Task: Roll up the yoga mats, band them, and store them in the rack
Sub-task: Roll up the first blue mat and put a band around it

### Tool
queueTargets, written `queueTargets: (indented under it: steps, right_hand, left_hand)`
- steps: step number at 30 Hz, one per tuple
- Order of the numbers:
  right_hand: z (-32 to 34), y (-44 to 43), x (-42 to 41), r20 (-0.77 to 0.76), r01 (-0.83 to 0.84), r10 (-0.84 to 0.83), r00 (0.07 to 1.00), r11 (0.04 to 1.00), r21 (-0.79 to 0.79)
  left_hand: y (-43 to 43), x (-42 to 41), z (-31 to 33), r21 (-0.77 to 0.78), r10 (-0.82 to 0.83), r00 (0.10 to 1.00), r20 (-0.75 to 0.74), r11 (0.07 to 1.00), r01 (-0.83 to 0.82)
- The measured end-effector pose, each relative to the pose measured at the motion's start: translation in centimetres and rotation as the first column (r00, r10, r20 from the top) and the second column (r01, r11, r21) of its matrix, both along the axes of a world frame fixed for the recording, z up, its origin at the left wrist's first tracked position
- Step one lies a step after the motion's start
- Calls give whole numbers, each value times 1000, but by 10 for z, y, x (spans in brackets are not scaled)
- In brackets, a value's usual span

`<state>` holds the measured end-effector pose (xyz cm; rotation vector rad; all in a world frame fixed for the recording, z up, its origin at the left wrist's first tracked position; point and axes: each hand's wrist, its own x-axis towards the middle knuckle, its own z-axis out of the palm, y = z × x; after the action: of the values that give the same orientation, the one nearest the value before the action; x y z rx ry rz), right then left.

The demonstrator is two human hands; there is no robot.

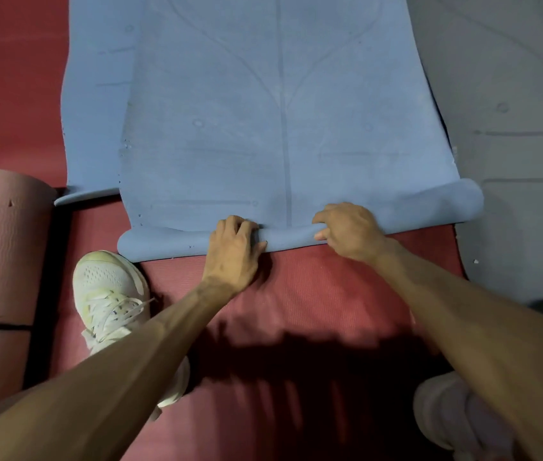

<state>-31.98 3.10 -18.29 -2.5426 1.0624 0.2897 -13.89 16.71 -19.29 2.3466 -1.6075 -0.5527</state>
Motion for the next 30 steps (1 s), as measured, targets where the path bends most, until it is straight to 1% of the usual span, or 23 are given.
queueTargets:
  steps: [2, 5, 8, 11, 14, 15, 17, 18, 20, 22, 24, 27, 29, 30]
  right_hand:
    - [6, -8, 6, -51, -5, 8, 999, 998, 57]
    - [21, -16, 11, -128, 21, -5, 992, 992, 123]
    - [38, -20, 13, -143, 46, -25, 989, 988, 150]
    - [49, -20, 12, -150, 74, -49, 987, 983, 166]
    - [53, -17, 5, -149, 125, -94, 984, 969, 215]
    - [53, -14, 1, -144, 136, -105, 984, 964, 227]
    - [49, -8, -3, -147, 146, -114, 983, 962, 229]
    - [45, -5, -3, -152, 145, -112, 982, 962, 230]
    - [38, -3, -1, -157, 139, -103, 982, 961, 239]
    - [33, -5, 1, -161, 142, -102, 982, 955, 259]
    - [26, -8, 4, -165, 143, -100, 981, 951, 274]
    - [13, -12, 6, -172, 144, -99, 980, 950, 277]
    - [6, -16, 5, -133, 167, -135, 982, 948, 272]
    - [2, -17, 3, -87, 191, -174, 981, 943, 271]
  left_hand:
    - [9, 1, 5, 8, -48, 998, 50, 999, 47]
    - [19, 7, 15, 48, -178, 968, 175, 984, 172]
    - [19, 12, 25, 88, -246, 938, 244, 969, 231]
    - [19, 15, 31, 69, -270, 910, 315, 963, 262]
    - [13, 16, 35, -17, -269, 875, 403, 953, 301]
    - [9, 15, 38, -24, -270, 870, 413, 952, 306]
    - [3, 12, 43, 17, -284, 882, 376, 954, 300]
    - [1, 11, 44, 70, -292, 894, 340, 956, 286]
    - [-1, 10, 41, 179, -317, 893, 319, 946, 271]
    - [-3, 12, 37, 244, -351, 885, 306, 927, 283]
    - [-9, 15, 34, 286, -391, 880, 269, 905, 315]
    - [-23, 22, 34, 317, -389, 910, 144, 889, 330]
    - [-37, 29, 34, 335, -391, 915, 102, 879, 339]
    - [-45, 34, 33, 352, -397, 914, 80, 869, 347]
